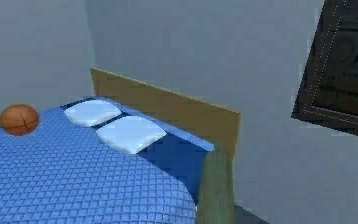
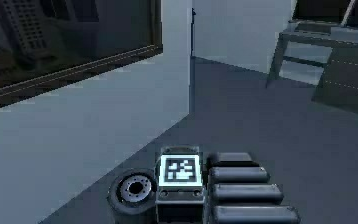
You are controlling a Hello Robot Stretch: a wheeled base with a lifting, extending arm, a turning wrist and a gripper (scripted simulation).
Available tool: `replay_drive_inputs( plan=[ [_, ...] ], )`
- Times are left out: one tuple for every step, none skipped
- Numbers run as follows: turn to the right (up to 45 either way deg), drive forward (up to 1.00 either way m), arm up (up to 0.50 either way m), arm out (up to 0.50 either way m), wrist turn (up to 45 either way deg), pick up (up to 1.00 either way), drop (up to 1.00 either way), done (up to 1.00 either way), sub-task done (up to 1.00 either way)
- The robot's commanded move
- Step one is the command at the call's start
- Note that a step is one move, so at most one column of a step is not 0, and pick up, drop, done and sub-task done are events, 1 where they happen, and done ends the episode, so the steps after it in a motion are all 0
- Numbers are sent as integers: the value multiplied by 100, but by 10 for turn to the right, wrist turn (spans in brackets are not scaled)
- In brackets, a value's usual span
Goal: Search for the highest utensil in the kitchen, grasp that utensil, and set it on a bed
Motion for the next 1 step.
replay_drive_inputs(
  plan=[
    [-450,0,0,0,0,0,0,0,0]
  ],
)
